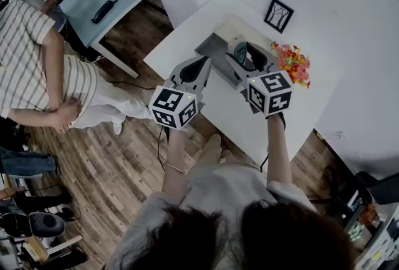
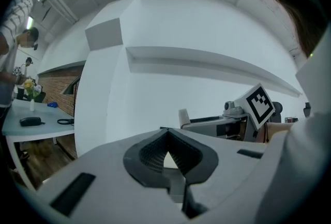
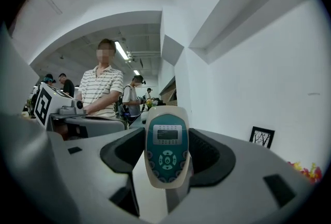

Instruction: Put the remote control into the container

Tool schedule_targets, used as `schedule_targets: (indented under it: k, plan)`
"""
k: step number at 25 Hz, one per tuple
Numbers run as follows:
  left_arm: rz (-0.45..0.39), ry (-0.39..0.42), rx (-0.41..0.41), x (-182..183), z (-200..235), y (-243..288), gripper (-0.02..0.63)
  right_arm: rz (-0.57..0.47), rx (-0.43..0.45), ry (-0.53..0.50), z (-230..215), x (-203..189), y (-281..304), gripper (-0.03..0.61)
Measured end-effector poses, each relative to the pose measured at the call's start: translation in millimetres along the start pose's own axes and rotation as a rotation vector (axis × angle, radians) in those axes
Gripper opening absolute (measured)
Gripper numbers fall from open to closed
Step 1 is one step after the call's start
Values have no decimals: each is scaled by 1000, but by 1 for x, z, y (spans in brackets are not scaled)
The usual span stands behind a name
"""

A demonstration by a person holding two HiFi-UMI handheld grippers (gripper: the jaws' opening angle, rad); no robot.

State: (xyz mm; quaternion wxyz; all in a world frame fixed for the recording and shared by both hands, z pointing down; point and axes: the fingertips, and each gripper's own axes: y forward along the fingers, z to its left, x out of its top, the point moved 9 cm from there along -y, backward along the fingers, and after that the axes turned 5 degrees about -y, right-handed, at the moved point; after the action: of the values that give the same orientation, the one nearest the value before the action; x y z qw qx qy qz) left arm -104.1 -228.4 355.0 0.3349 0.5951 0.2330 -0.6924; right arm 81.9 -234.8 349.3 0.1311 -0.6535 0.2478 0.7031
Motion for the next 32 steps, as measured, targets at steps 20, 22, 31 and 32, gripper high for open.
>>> schedule_targets:
  k: [20, 22, 31, 32]
  plan:
    - [137, -103, -103, -38, 91, 55, 3, 234, -26, 23, -24, -46, 102, 265]
    - [154, -118, -103, -45, 94, 59, 3, 260, -15, 32, -27, -55, 109, 265]
    - [205, -164, -84, -67, 109, 81, 3, 389, 25, 55, -41, -90, 140, 265]
    - [208, -169, -80, -70, 110, 82, 3, 407, 30, 57, -42, -95, 143, 265]
